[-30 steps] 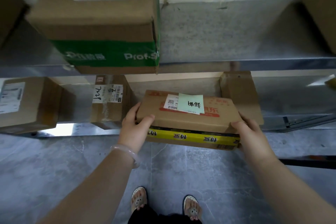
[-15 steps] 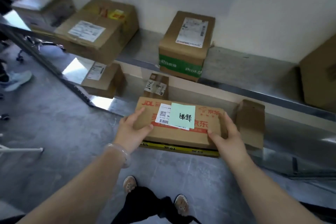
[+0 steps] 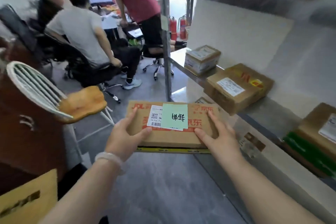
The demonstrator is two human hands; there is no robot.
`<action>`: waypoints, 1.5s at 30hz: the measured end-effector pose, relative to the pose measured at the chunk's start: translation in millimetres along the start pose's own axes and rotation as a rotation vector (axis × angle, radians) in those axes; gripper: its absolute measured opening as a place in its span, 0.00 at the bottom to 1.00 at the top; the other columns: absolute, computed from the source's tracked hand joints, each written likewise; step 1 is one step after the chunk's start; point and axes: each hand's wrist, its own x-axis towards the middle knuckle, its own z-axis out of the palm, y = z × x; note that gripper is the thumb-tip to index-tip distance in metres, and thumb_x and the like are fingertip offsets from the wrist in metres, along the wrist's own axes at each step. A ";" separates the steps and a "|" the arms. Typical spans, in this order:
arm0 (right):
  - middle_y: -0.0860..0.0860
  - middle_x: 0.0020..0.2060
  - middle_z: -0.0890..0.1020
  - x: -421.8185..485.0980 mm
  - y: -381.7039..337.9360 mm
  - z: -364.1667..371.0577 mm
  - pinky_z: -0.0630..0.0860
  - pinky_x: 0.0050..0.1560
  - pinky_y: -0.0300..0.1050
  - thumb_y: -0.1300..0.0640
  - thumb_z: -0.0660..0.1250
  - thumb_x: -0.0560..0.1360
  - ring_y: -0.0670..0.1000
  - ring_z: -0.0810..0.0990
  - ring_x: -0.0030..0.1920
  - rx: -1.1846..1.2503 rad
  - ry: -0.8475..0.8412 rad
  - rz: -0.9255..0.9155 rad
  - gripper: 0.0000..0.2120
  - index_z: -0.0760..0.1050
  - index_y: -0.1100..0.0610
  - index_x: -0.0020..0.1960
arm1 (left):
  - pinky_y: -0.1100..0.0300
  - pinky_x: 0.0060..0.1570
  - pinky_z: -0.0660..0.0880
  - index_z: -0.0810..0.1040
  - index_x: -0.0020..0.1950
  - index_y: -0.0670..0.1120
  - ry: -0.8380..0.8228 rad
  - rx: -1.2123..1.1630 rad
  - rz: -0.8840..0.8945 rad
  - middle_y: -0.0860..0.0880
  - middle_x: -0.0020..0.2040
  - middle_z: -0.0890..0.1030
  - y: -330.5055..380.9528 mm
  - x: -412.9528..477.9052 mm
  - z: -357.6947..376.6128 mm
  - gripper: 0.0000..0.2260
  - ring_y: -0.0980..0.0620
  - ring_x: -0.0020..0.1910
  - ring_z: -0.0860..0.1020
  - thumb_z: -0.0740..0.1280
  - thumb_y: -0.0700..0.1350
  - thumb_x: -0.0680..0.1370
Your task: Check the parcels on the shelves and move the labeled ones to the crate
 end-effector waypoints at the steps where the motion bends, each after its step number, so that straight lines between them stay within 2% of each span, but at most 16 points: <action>1: 0.50 0.70 0.63 9.1 -21.9 13.3 0.64 0.68 0.46 0.39 0.71 0.70 0.50 0.66 0.69 0.003 -0.028 -0.055 0.35 0.60 0.35 0.74 | 0.59 0.58 0.71 0.65 0.76 0.60 0.053 -0.008 0.014 0.51 0.63 0.70 -1.9 4.1 -23.0 0.35 0.53 0.58 0.73 0.76 0.54 0.71; 3: 0.50 0.69 0.63 23.6 -64.2 38.8 0.64 0.69 0.46 0.38 0.71 0.70 0.51 0.66 0.68 0.008 -0.069 -0.157 0.35 0.60 0.35 0.73 | 0.55 0.63 0.72 0.65 0.75 0.61 0.146 -0.029 0.040 0.51 0.66 0.70 -7.0 12.1 -67.0 0.36 0.51 0.61 0.73 0.77 0.57 0.70; 5: 0.48 0.67 0.63 34.0 -103.3 64.1 0.66 0.65 0.46 0.38 0.70 0.70 0.50 0.67 0.66 -0.005 -0.102 -0.242 0.35 0.60 0.34 0.74 | 0.53 0.65 0.71 0.66 0.75 0.61 0.239 -0.041 0.048 0.51 0.65 0.69 -12.7 16.1 -106.5 0.35 0.51 0.62 0.72 0.76 0.56 0.71; 8: 0.46 0.62 0.63 38.6 -154.8 107.3 0.65 0.59 0.40 0.40 0.70 0.71 0.45 0.67 0.61 0.028 -0.170 -0.380 0.35 0.60 0.36 0.74 | 0.51 0.66 0.70 0.66 0.75 0.62 0.381 -0.047 0.045 0.52 0.64 0.68 -26.2 11.7 -159.8 0.34 0.50 0.63 0.72 0.75 0.56 0.71; 13: 0.46 0.64 0.64 32.0 -227.0 186.9 0.65 0.57 0.36 0.42 0.72 0.71 0.44 0.67 0.61 0.094 -0.344 -0.543 0.35 0.62 0.39 0.74 | 0.58 0.61 0.68 0.62 0.75 0.64 0.620 -0.012 -0.044 0.55 0.63 0.65 -50.8 -13.2 -239.0 0.33 0.55 0.59 0.68 0.72 0.57 0.74; 16: 0.45 0.63 0.64 27.4 -268.5 229.8 0.65 0.52 0.30 0.42 0.73 0.70 0.43 0.67 0.61 0.121 -0.436 -0.627 0.35 0.63 0.38 0.73 | 0.58 0.63 0.67 0.61 0.75 0.63 0.770 0.035 -0.090 0.55 0.63 0.65 -63.2 -31.1 -274.6 0.33 0.56 0.60 0.67 0.72 0.57 0.73; 17: 0.45 0.63 0.64 25.6 -281.4 243.9 0.66 0.53 0.30 0.42 0.74 0.69 0.44 0.68 0.61 0.125 -0.477 -0.650 0.35 0.63 0.38 0.73 | 0.59 0.62 0.66 0.61 0.76 0.63 0.818 0.033 -0.109 0.55 0.63 0.66 -68.5 -37.0 -284.5 0.34 0.56 0.60 0.67 0.72 0.57 0.73; 19: 0.45 0.64 0.64 20.9 -304.4 273.2 0.69 0.60 0.37 0.40 0.74 0.68 0.45 0.67 0.62 0.116 -0.564 -0.704 0.37 0.63 0.37 0.73 | 0.61 0.61 0.66 0.61 0.76 0.62 0.898 0.030 -0.156 0.54 0.63 0.66 -77.9 -49.9 -301.8 0.34 0.56 0.60 0.68 0.72 0.57 0.73; 21: 0.44 0.65 0.63 13.2 -324.4 301.3 0.69 0.63 0.43 0.39 0.73 0.68 0.45 0.66 0.63 0.108 -0.664 -0.745 0.37 0.62 0.36 0.73 | 0.58 0.63 0.67 0.60 0.76 0.63 0.979 0.046 -0.212 0.53 0.64 0.67 -85.7 -63.9 -316.6 0.35 0.55 0.61 0.68 0.72 0.58 0.73; 28: 0.46 0.70 0.61 -31.9 -392.9 372.9 0.68 0.59 0.42 0.41 0.72 0.70 0.44 0.63 0.60 0.086 -0.990 -0.946 0.36 0.61 0.36 0.73 | 0.53 0.70 0.67 0.58 0.75 0.67 1.323 0.029 -0.434 0.57 0.68 0.67 -88.6 -120.0 -337.8 0.35 0.53 0.68 0.68 0.72 0.59 0.73; 31: 0.46 0.71 0.61 -62.0 -412.8 395.0 0.69 0.61 0.44 0.40 0.71 0.71 0.44 0.63 0.61 0.117 -1.125 -1.078 0.35 0.60 0.35 0.73 | 0.49 0.72 0.65 0.57 0.76 0.67 1.480 0.032 -0.551 0.56 0.72 0.66 -82.3 -148.3 -336.5 0.35 0.51 0.71 0.66 0.71 0.60 0.73; 35: 0.48 0.70 0.63 -100.9 -427.9 416.5 0.65 0.56 0.35 0.40 0.70 0.71 0.43 0.63 0.59 0.120 -1.299 -1.251 0.35 0.59 0.37 0.74 | 0.48 0.71 0.66 0.59 0.76 0.66 1.661 0.012 -0.616 0.56 0.72 0.66 -74.2 -184.4 -318.2 0.35 0.53 0.70 0.66 0.72 0.59 0.72; 38: 0.48 0.68 0.65 -129.8 -438.2 423.2 0.62 0.47 0.25 0.40 0.70 0.72 0.41 0.63 0.58 0.155 -1.425 -1.330 0.35 0.59 0.37 0.75 | 0.51 0.71 0.65 0.58 0.76 0.65 1.762 0.016 -0.643 0.58 0.68 0.65 -61.2 -207.1 -306.9 0.34 0.55 0.68 0.66 0.71 0.57 0.74; 40: 0.47 0.68 0.65 -152.1 -446.3 425.9 0.64 0.55 0.30 0.40 0.70 0.72 0.42 0.63 0.60 0.192 -1.501 -1.356 0.35 0.58 0.36 0.74 | 0.51 0.71 0.64 0.58 0.76 0.65 1.810 0.034 -0.678 0.57 0.72 0.64 -53.0 -223.6 -305.4 0.34 0.53 0.71 0.65 0.71 0.57 0.74; 42: 0.47 0.69 0.66 -175.5 -453.7 428.1 0.67 0.63 0.43 0.37 0.69 0.71 0.45 0.66 0.64 0.187 -1.535 -1.397 0.36 0.58 0.35 0.74 | 0.50 0.71 0.64 0.57 0.76 0.66 1.828 0.037 -0.711 0.57 0.75 0.64 -47.5 -242.0 -308.0 0.34 0.52 0.73 0.63 0.71 0.57 0.75; 45: 0.47 0.71 0.66 -206.2 -461.1 432.1 0.68 0.67 0.50 0.35 0.69 0.70 0.49 0.66 0.69 0.167 -1.595 -1.430 0.37 0.57 0.35 0.74 | 0.50 0.70 0.66 0.57 0.77 0.66 1.856 0.003 -0.719 0.57 0.73 0.66 -46.0 -268.6 -317.7 0.34 0.51 0.72 0.66 0.71 0.55 0.75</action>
